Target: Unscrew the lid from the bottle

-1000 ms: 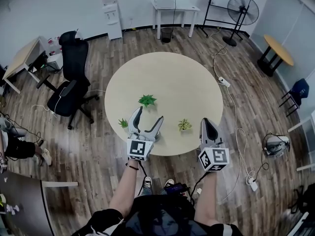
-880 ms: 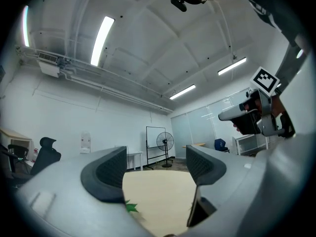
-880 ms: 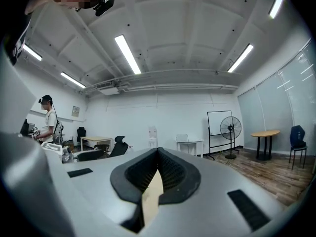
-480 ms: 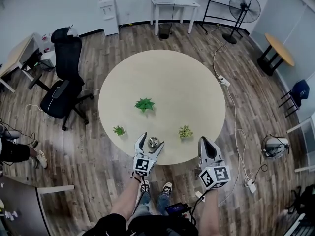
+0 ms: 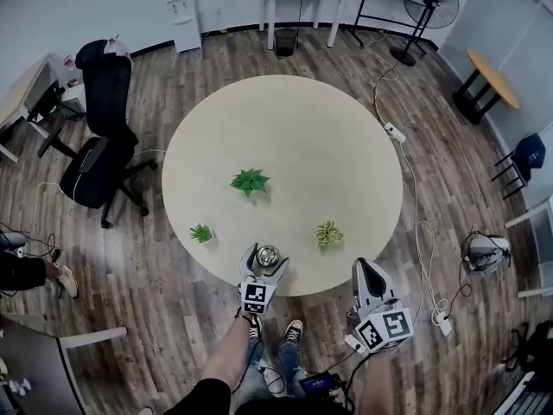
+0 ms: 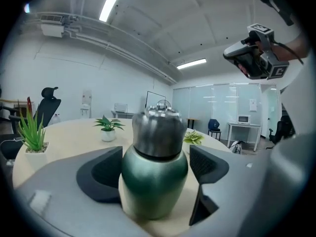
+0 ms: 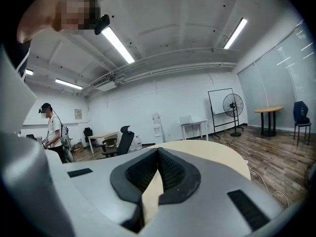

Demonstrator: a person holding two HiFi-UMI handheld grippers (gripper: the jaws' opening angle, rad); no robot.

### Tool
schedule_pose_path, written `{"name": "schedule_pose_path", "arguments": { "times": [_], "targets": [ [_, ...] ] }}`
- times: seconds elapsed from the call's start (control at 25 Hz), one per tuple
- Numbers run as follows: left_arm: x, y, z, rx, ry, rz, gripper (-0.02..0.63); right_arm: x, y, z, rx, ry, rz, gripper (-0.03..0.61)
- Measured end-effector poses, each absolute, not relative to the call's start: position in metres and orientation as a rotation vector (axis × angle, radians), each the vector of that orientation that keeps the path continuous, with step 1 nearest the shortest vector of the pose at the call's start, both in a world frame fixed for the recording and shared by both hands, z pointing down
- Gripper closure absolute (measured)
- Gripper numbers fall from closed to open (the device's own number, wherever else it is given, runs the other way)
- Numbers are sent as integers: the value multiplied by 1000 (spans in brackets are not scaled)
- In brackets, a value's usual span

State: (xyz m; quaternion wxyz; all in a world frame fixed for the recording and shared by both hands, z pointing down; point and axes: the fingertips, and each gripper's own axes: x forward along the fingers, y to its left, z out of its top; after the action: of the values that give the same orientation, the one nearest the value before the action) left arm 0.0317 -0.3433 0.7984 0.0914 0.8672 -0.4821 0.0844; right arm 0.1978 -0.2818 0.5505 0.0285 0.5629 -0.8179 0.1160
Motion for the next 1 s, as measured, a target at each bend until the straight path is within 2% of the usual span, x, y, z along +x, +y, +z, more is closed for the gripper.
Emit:
{"name": "schedule_pose_path", "arguments": {
  "times": [0.6, 0.8, 1.0],
  "targets": [
    [37, -354, 812, 2534, -1414, 341, 216, 194, -273, 559, 1693, -2527, 377, 575],
    [45, -350, 757, 2609, -1356, 324, 218, 189, -272, 546, 1692, -2556, 364, 574],
    [57, -348, 657, 2721, -1206, 319, 218, 181, -278, 506, 1694, -2636, 279, 574]
  ]
}}
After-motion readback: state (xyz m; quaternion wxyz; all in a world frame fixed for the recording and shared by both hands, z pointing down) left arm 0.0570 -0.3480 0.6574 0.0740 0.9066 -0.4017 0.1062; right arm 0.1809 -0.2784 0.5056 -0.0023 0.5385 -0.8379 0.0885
